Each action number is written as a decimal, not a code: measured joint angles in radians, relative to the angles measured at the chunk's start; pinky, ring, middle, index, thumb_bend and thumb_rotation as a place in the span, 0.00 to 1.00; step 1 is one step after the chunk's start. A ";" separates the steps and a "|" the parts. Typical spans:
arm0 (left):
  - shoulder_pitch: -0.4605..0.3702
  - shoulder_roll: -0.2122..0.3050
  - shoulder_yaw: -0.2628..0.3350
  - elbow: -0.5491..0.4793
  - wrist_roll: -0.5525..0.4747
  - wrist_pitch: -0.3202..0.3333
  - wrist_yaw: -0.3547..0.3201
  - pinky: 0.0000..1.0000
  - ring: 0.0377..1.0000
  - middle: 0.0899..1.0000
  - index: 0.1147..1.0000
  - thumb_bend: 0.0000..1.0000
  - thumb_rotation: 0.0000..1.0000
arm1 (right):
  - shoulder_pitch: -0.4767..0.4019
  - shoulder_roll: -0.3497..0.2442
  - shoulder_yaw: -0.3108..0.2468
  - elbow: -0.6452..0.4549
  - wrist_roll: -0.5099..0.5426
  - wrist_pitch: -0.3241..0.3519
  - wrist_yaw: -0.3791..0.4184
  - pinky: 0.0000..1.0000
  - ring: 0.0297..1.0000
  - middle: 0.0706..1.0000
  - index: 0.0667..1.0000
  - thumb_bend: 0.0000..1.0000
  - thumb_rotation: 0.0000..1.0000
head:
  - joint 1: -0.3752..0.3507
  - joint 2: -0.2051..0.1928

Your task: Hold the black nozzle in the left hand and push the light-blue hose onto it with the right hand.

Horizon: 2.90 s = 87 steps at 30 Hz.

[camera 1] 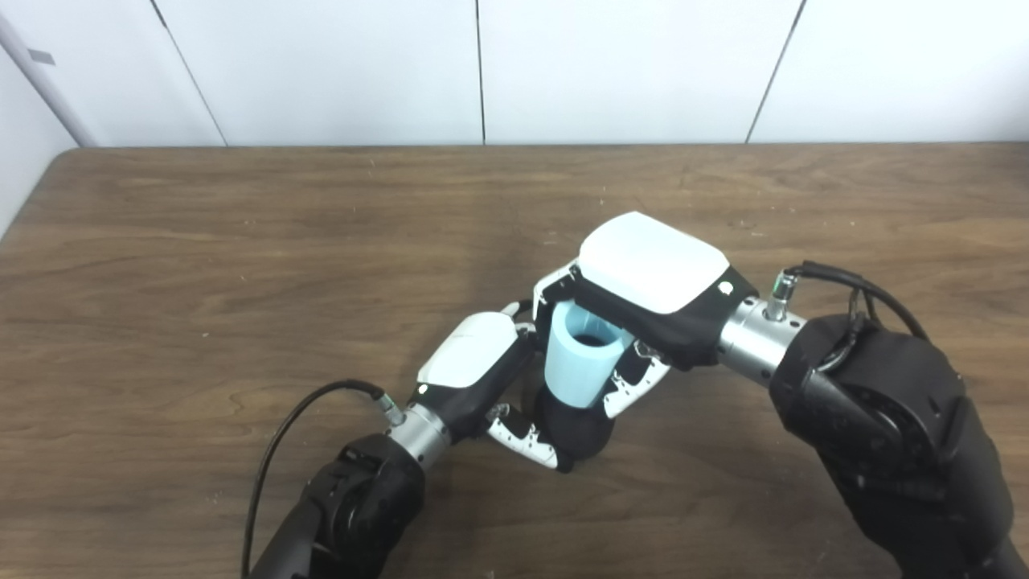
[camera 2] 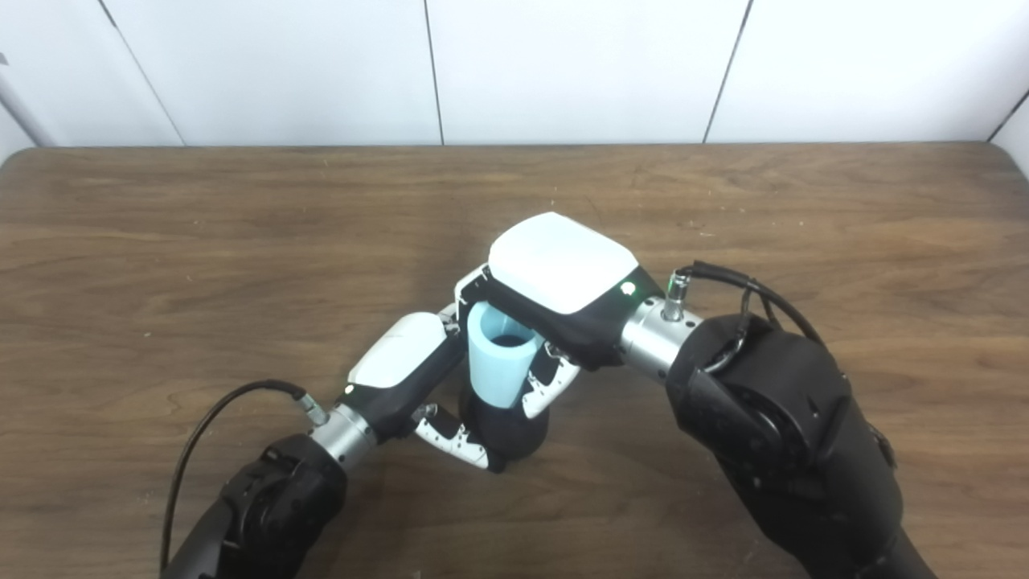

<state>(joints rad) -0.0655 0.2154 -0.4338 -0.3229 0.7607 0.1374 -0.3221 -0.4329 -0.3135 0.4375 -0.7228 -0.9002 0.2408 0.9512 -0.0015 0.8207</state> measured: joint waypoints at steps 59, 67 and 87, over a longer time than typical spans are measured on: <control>-0.012 -0.016 -0.009 0.012 0.013 0.003 -0.003 1.00 0.71 0.46 0.40 0.52 0.00 | -0.089 -0.019 -0.255 -0.145 0.010 -0.072 0.131 0.92 0.94 0.93 0.85 0.96 0.43 | 0.014 -0.003; -0.016 -0.021 -0.010 0.019 0.013 0.003 -0.002 1.00 0.71 0.46 0.40 0.52 0.00 | -0.060 -0.028 -0.325 -0.202 0.114 -0.074 0.101 0.85 0.91 0.89 0.88 0.83 0.61 | 0.017 -0.011; -0.022 -0.024 -0.006 0.033 0.013 0.003 0.006 1.00 0.71 0.47 0.39 0.52 0.00 | 0.198 0.009 -0.390 -0.208 0.234 -0.222 0.171 1.00 1.00 1.00 1.00 0.88 1.00 | 0.015 -0.009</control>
<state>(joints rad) -0.0877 0.1910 -0.4395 -0.2901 0.7736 0.1403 -0.3157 -0.2347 -0.3042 0.0477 -0.9310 -0.6660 0.0185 1.1218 0.0138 0.8115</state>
